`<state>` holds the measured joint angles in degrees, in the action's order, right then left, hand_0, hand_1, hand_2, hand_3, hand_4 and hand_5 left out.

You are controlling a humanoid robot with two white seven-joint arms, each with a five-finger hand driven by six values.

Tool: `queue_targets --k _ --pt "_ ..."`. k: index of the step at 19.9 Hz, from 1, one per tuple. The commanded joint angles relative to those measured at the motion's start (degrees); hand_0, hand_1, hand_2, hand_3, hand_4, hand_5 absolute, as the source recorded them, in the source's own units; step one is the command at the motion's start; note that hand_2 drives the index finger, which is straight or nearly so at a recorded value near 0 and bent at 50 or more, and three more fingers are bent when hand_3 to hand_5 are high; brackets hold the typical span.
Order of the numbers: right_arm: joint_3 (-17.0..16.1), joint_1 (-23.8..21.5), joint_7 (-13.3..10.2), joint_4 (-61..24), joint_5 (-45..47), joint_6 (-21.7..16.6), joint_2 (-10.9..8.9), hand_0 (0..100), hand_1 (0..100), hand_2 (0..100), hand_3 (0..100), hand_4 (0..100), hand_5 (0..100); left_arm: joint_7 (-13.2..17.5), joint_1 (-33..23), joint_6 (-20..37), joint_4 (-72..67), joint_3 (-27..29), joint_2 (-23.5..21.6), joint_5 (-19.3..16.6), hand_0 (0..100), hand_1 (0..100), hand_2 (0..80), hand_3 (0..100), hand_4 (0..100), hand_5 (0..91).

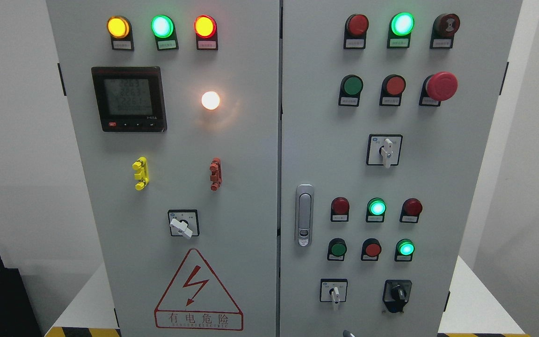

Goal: Release door handle

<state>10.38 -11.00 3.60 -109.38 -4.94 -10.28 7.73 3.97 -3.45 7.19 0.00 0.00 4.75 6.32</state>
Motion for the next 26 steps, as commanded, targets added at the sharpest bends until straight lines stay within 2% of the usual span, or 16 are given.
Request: queue_targets --k 1,4,6,7,9,11,13,15,16,17,18,19,20,21,23,26 --pt "-0.01 -0.24 -0.35 -0.04 -2.87 -0.53 0.0 44 0 0 0 0 0 -0.01 -0.07 0.02 0.88 -0.7 0.0 0.01 12 39 0.0 0 0 0.0" --pt "-0.01 -0.25 -1.75 -0.04 -7.34 -3.95 0.0 44 0 0 3 3 1 -0.01 0.02 0.02 0.88 -0.7 0.0 0.01 12 39 0.0 0 0 0.0" --pt "-0.18 -0.16 -3.41 -0.04 -13.22 -6.06 0.0 44 0 0 12 12 12 -0.01 0.02 0.02 0.88 -0.7 0.0 0.01 12 39 0.0 0 0 0.0" --pt "-0.27 0.02 -4.64 -0.04 -16.21 -7.29 0.0 44 0 0 14 15 15 -0.01 0.02 0.02 0.88 -0.7 0.0 0.01 12 39 0.0 0 0 0.0" --pt "-0.44 0.37 -7.8 -0.04 -21.05 -9.92 0.09 43 4 0 23 27 27 -0.01 -0.07 0.02 0.88 -0.7 0.0 0.01 12 39 0.0 0 0 0.0" --pt "-0.36 1.94 -10.62 -0.04 -24.66 -12.04 0.09 43 9 0 29 32 34 -0.01 0.02 0.02 0.88 -0.7 0.0 0.01 12 39 0.0 0 0 0.0" --pt "-0.1 4.58 -13.43 -0.04 -30.1 -12.14 0.09 43 16 0 33 36 38 -0.1 0.02 0.02 0.88 -0.7 0.0 -0.08 12 39 0.0 0 0 0.0" --pt "-0.18 5.99 -14.41 0.04 -37.3 -11.87 0.09 44 28 0 51 50 60 -0.01 0.02 0.02 0.88 -0.7 0.0 0.01 12 39 0.0 0 0 0.0" --pt "-0.18 6.52 -14.58 0.05 -40.38 -11.79 0.09 44 30 0 56 52 64 -0.01 0.02 0.02 0.88 -0.7 0.0 0.01 12 39 0.0 0 0 0.0" --pt "-0.09 7.13 -15.28 0.05 -43.02 -11.61 0.09 44 32 0 60 59 71 -0.01 0.02 0.02 0.88 -0.7 0.0 0.01 12 39 0.0 0 0 0.0" --pt "0.17 7.75 -16.24 0.22 -45.57 -10.91 0.09 43 36 0 73 68 83 -0.01 0.02 0.02 0.88 -0.7 0.0 0.01 12 39 0.0 0 0 0.0" --pt "0.34 8.62 -17.56 0.31 -48.38 -9.25 0.09 43 36 0 78 72 86 -0.01 0.02 0.02 0.88 -0.7 0.0 0.01 12 39 0.0 0 0 0.0" --pt "0.52 9.76 -18.96 0.74 -51.46 -6.89 0.18 41 39 0 89 82 93 -0.01 0.02 0.02 0.88 -0.7 0.0 0.01 12 39 0.0 0 0 0.0" --pt "0.96 11.17 -20.2 1.62 -54.18 -4.34 0.18 40 40 0 99 90 96 -0.01 0.02 0.02 0.88 -0.7 0.0 0.01 12 39 0.0 0 0 0.0" --pt "2.71 13.54 -21.96 3.38 -56.31 0.32 0.18 39 42 0 100 100 99 -0.01 0.02 0.02 0.88 -0.7 0.0 0.01 12 39 0.0 0 0 0.0" --pt "5.26 16.44 -22.32 6.1 -59.99 4.29 0.18 37 43 6 100 100 99 -0.01 0.02 0.02 0.88 -0.7 0.0 -0.08 12 39 0.0 0 0 0.0"
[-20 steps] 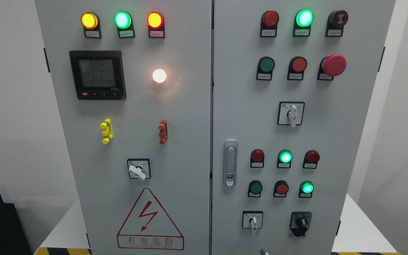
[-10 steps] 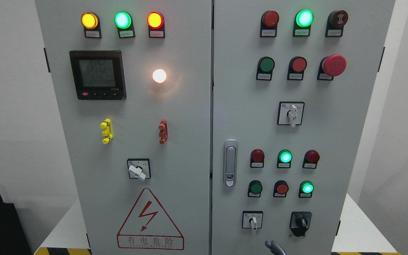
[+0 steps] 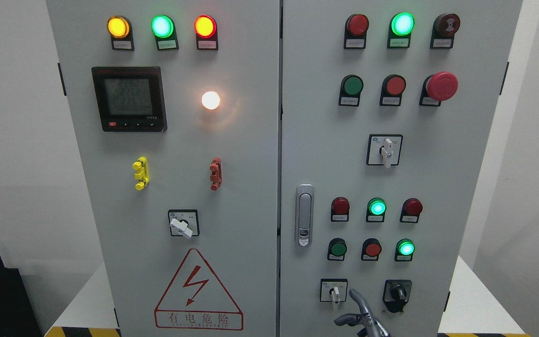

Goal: Release door handle
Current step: 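Raise the right hand up toward the silver door handle, then close the right hand fingers around the silver handle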

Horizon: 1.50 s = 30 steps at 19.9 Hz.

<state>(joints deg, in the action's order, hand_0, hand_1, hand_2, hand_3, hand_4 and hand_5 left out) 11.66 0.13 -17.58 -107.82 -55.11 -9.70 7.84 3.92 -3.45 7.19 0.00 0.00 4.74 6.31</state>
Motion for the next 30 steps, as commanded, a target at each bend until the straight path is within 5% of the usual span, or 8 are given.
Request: queue_targets --k 1,13,18,30 --pt "4.16 6.27 -1.49 5.16 -11.84 4.77 0.07 36 43 7 100 100 100 0.03 0.02 0.02 0.88 -0.7 0.0 0.02 12 39 0.0 0 0 0.0" --pt "6.79 13.4 -1.49 12.02 -24.43 10.13 0.16 36 42 17 100 100 100 0.03 0.02 0.02 0.88 -0.7 0.0 0.02 12 39 0.0 0 0 0.0" --pt "7.23 13.84 0.78 13.07 -25.92 13.39 0.16 36 41 21 100 100 100 0.03 0.02 0.02 0.88 -0.7 0.0 0.02 12 39 0.0 0 0 0.0" --pt "6.36 16.04 1.67 13.25 -25.57 15.32 0.25 38 39 13 100 100 100 0.03 0.02 0.02 0.88 -0.7 0.0 -0.07 12 39 0.0 0 0 0.0"
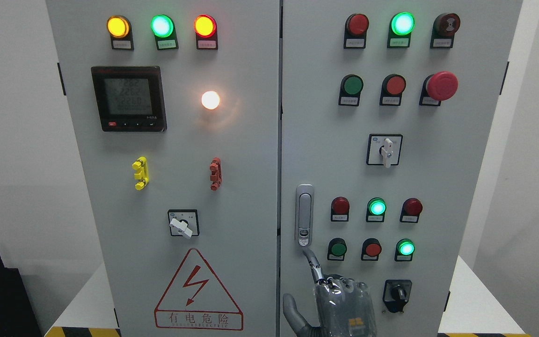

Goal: Release door handle
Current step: 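Close the right hand fingers around the silver handle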

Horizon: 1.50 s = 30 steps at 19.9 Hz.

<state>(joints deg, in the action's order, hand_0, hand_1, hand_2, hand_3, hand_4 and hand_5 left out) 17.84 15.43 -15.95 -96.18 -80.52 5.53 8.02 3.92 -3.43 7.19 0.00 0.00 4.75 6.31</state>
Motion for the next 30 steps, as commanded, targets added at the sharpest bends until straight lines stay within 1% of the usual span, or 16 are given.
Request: queue_targets --k 1,5,11,14,16,18,30 --pt "0.18 0.83 0.13 1.61 -0.16 0.09 0.06 38 39 13 100 100 100 0.04 0.0 0.02 0.88 -0.7 0.0 0.01 12 39 0.0 0 0 0.0" --pt "0.18 2.23 0.13 2.83 -0.16 0.18 0.06 38 39 13 100 100 100 0.04 -0.09 0.02 0.88 -0.7 0.0 0.02 12 39 0.0 0 0 0.0" --pt "0.01 2.59 0.22 3.8 -0.16 0.27 0.06 38 39 13 100 100 100 0.04 0.0 0.02 0.88 -0.7 0.0 0.02 12 39 0.0 0 0 0.0" --pt "0.01 2.68 0.3 3.89 -0.08 1.93 0.06 38 39 12 100 100 100 0.04 0.0 0.02 0.88 -0.7 0.0 0.02 12 39 0.0 0 0 0.0" --pt "-0.08 2.68 0.3 4.24 0.01 2.2 0.06 38 39 13 100 100 100 0.04 0.0 0.02 0.88 -0.7 0.0 0.02 12 39 0.0 0 0 0.0" --pt "-0.43 2.68 0.3 4.24 0.1 2.2 0.06 39 38 13 100 100 100 0.04 -0.08 0.02 0.88 -0.7 0.0 0.02 12 39 0.0 0 0 0.0" --pt "-0.17 2.59 0.3 4.42 0.1 1.76 0.06 39 38 15 100 100 100 0.04 0.0 0.02 0.88 -0.7 0.0 0.01 12 39 0.0 0 0 0.0"
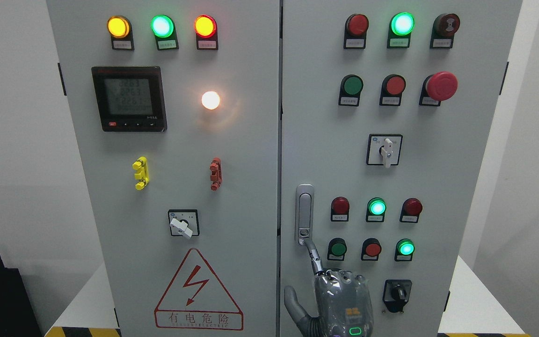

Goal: Release door handle
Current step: 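Close the right hand fingers around the silver handle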

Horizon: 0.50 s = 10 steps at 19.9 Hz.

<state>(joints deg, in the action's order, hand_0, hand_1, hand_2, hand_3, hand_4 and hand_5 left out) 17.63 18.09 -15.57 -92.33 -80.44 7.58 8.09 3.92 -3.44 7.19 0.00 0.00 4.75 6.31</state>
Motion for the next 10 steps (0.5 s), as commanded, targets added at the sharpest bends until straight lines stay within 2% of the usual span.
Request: queue_targets --k 1,10 --pt "0.12 -0.07 -0.08 0.58 0.02 -0.28 0.0 39 38 15 100 100 100 0.03 0.01 0.02 0.88 -0.7 0.0 0.01 12 39 0.0 0 0 0.0" --pt "0.48 -0.07 -0.08 0.84 0.02 -0.2 0.0 39 38 17 100 100 100 0.03 -0.08 0.02 0.88 -0.7 0.0 0.01 12 39 0.0 0 0 0.0"
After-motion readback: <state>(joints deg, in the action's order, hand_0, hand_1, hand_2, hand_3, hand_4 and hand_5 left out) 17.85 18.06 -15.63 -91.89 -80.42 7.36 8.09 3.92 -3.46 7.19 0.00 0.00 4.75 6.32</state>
